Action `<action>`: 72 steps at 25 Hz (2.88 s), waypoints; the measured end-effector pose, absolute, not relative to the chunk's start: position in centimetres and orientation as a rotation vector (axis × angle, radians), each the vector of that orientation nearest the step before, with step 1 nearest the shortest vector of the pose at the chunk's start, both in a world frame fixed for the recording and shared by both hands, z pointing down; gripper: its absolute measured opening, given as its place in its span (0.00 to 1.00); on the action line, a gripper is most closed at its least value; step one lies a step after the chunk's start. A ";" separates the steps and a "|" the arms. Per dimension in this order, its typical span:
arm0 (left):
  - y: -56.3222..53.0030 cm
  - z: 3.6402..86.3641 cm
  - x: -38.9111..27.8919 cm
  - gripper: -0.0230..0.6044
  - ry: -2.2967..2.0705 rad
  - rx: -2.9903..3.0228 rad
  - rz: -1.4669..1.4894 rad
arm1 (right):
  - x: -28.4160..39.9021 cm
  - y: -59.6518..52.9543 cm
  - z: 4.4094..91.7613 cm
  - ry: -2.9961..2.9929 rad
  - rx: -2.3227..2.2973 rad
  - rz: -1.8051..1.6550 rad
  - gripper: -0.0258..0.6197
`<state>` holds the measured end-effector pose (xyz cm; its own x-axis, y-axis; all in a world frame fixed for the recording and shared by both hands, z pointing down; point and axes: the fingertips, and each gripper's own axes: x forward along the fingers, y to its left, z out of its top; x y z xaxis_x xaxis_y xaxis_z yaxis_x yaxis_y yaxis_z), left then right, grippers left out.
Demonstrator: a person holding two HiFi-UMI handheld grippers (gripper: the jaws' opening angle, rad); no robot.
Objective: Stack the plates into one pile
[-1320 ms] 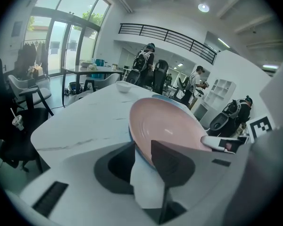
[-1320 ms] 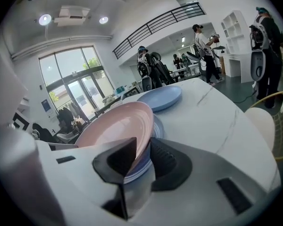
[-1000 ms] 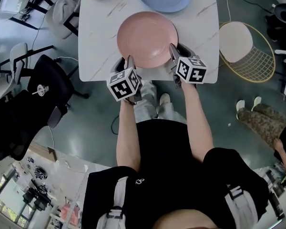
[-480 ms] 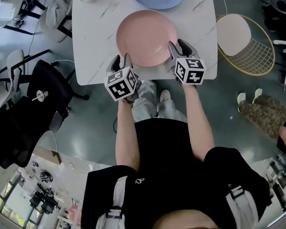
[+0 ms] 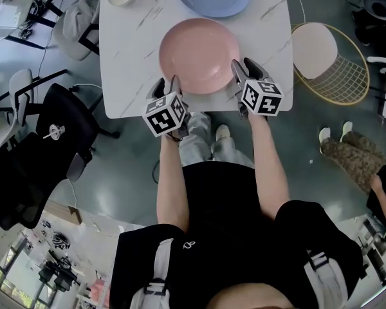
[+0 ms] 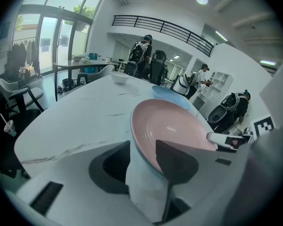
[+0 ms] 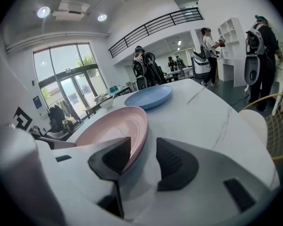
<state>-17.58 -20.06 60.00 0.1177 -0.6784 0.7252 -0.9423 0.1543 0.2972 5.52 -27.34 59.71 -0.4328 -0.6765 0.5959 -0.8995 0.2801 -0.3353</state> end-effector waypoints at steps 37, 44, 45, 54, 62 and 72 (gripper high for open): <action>-26.8 56.1 -15.8 0.22 -1.459 1.770 0.304 | 6.9 -29.4 55.1 -2.164 1.638 1.015 0.23; -29.8 54.3 -14.2 0.22 -1.451 1.810 0.307 | 8.4 -31.7 53.7 -2.172 1.677 1.019 0.23; -30.3 54.1 -14.1 0.22 -1.452 1.813 0.307 | 8.6 -32.1 53.7 -2.170 1.678 1.023 0.23; -35.2 53.9 -13.8 0.21 -1.498 1.769 0.282 | 9.0 -37.3 53.9 -2.173 1.640 1.037 0.23; -39.5 55.1 -13.7 0.21 -1.540 1.710 0.283 | 8.9 -42.6 55.3 -2.185 1.569 1.047 0.23; -45.1 56.6 -13.5 0.22 -1.576 1.693 0.324 | 8.8 -48.8 57.7 -2.192 1.466 1.046 0.25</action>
